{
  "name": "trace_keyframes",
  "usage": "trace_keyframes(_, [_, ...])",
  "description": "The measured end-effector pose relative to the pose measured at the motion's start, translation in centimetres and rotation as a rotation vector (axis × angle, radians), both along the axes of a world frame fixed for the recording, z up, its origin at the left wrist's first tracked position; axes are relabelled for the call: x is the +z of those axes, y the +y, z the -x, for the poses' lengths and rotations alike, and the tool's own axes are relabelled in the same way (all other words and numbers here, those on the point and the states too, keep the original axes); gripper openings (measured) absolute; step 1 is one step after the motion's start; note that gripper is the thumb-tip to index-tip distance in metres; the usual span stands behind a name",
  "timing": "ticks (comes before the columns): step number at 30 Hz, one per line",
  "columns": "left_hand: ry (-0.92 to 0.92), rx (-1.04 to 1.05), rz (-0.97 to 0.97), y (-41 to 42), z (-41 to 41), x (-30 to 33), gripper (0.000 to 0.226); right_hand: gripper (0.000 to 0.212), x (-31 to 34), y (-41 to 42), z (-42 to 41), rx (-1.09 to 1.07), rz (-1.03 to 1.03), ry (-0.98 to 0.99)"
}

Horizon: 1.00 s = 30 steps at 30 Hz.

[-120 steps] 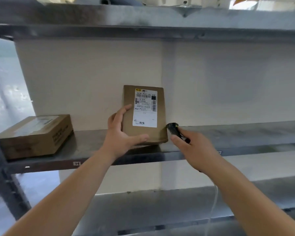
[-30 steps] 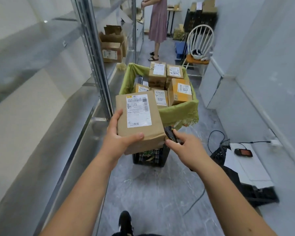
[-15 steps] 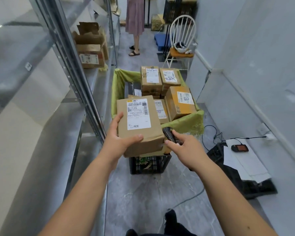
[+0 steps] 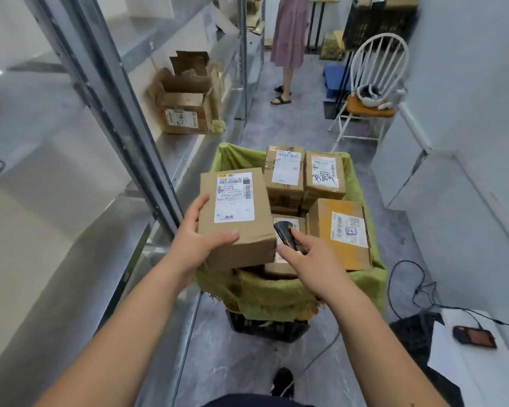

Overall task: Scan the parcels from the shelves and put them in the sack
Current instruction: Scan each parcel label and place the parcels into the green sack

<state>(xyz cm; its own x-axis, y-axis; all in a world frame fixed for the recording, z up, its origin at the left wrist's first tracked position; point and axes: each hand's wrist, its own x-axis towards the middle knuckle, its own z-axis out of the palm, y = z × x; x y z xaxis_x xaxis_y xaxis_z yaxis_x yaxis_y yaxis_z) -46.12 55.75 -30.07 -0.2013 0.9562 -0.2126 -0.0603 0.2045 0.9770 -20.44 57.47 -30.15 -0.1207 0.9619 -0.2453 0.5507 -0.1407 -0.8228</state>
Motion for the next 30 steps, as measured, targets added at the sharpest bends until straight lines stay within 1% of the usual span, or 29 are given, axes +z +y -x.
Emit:
trace_keyframes(3, [0.016,0.058,0.003,3.1,-0.1,0.3,0.099,0.074,0.1,4.4,0.0,0.065,-0.007,-0.007])
trace_keyframes(6, [0.013,0.108,0.002,5.5,0.3,0.5,0.109,0.073,0.3,7.7,0.7,0.113,-0.011,-0.017])
trace_keyframes(9, [0.02,0.129,0.014,8.0,1.4,0.8,0.118,0.076,0.4,10.3,1.7,0.122,-0.013,-0.028])
trace_keyframes(12, [0.002,0.139,0.022,11.1,3.0,0.7,0.117,0.077,0.3,12.2,2.6,0.113,-0.015,-0.048])
trace_keyframes(16, [-0.005,0.067,0.015,15.9,4.7,0.0,0.112,0.073,0.0,14.3,3.9,0.047,-0.033,-0.105])
trace_keyframes(18, [-0.001,0.024,0.014,18.2,5.3,-0.8,0.107,0.073,0.1,14.7,4.6,0.001,-0.002,-0.116])
trace_keyframes(21, [0.018,-0.042,0.009,21.8,6.0,-2.0,0.106,0.074,0.3,15.1,5.8,-0.047,0.032,-0.134])
trace_keyframes(25, [0.087,-0.121,0.01,25.6,6.8,-3.4,0.11,0.072,0.1,15.7,7.1,-0.136,0.04,-0.138])
trace_keyframes(30, [0.283,-0.222,0.042,26.8,7.1,-5.3,0.111,0.074,-0.2,15.2,8.3,-0.203,0.091,-0.146])
